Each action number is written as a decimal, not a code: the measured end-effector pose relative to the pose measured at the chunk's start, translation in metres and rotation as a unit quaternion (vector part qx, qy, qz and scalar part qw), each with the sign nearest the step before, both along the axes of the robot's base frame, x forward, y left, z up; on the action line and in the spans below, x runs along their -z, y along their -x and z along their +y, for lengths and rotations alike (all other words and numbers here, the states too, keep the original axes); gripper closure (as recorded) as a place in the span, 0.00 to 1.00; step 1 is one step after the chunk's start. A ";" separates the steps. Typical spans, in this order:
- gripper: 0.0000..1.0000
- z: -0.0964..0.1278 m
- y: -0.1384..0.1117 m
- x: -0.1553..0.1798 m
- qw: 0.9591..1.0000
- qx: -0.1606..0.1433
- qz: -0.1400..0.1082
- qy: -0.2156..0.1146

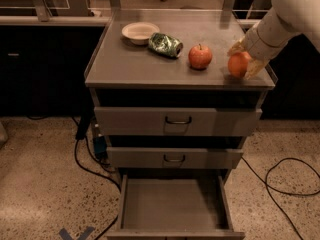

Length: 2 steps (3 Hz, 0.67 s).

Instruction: Pick orange from bottom drawer and place on counter

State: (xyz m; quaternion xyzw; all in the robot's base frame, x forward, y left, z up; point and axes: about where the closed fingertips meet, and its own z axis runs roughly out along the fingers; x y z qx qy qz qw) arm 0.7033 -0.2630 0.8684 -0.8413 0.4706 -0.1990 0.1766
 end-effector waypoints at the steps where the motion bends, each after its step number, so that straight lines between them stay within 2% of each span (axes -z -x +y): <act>1: 1.00 -0.011 0.007 0.023 0.999 0.003 0.027 -0.018; 2: 1.00 -0.011 0.005 0.023 0.999 0.002 0.027 -0.018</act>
Offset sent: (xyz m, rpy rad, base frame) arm -0.0144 -0.0205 -0.0511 0.0532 0.1034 -0.0038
